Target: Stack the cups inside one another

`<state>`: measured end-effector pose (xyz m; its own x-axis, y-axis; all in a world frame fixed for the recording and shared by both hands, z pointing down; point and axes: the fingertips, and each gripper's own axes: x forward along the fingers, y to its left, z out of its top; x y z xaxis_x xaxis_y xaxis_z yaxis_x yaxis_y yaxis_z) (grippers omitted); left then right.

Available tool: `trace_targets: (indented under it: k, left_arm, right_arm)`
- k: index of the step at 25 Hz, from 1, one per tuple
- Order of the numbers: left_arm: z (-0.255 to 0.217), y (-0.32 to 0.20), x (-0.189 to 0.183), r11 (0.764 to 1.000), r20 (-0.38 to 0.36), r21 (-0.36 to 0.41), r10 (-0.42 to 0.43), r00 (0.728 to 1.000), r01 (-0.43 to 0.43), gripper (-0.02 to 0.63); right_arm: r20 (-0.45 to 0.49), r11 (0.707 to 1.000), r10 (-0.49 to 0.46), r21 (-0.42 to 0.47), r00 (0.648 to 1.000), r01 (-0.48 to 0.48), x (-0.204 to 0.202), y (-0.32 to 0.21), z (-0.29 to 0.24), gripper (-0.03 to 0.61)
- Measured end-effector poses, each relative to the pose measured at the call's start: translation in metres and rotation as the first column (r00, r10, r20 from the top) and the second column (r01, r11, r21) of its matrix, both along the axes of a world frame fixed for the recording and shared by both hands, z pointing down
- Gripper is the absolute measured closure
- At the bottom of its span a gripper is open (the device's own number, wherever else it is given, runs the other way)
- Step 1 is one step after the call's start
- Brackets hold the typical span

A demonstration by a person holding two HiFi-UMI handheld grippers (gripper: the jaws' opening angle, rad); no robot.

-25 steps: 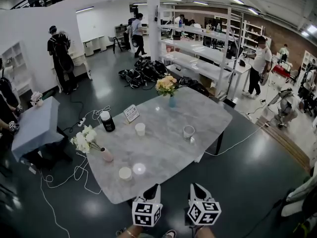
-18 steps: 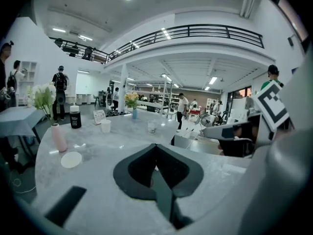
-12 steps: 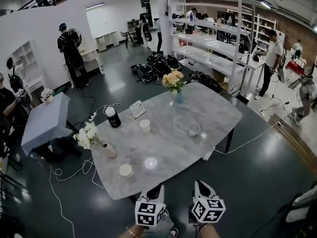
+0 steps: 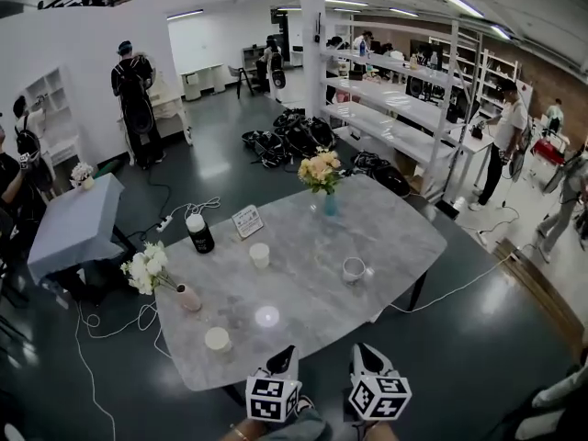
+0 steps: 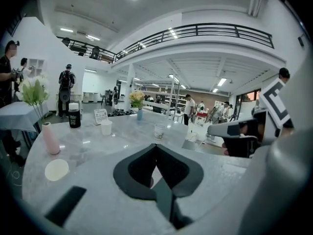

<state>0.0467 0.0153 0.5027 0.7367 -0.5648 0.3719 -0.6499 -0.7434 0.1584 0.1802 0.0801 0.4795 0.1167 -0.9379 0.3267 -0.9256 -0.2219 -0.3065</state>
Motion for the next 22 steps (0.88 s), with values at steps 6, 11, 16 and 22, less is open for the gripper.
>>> trace_targets:
  k: [6,11,16,22]
  left_arm:
    - [-0.005,-0.043,0.031,1.0,-0.041,-0.006,-0.03,0.999,0.03,0.618]
    - [-0.008,-0.084,0.05,0.998,-0.067,-0.006,-0.056,0.996,0.056,0.617]
    - [-0.01,-0.12,0.06,0.996,-0.071,-0.007,-0.091,0.993,0.091,0.617]
    - [-0.007,-0.152,0.069,0.992,-0.066,-0.021,-0.122,0.99,0.121,0.618]
  right_arm:
    - [-0.039,0.999,-0.037,-0.009,0.999,0.037,0.029,-0.043,-0.009,0.572]
    - [-0.059,0.998,-0.066,-0.004,0.996,0.066,0.047,-0.09,-0.015,0.572]
    - [-0.06,0.995,-0.098,-0.002,0.993,0.098,0.059,-0.13,-0.017,0.572]
    - [-0.05,0.993,-0.121,-0.018,0.991,0.12,0.073,-0.163,-0.013,0.572]
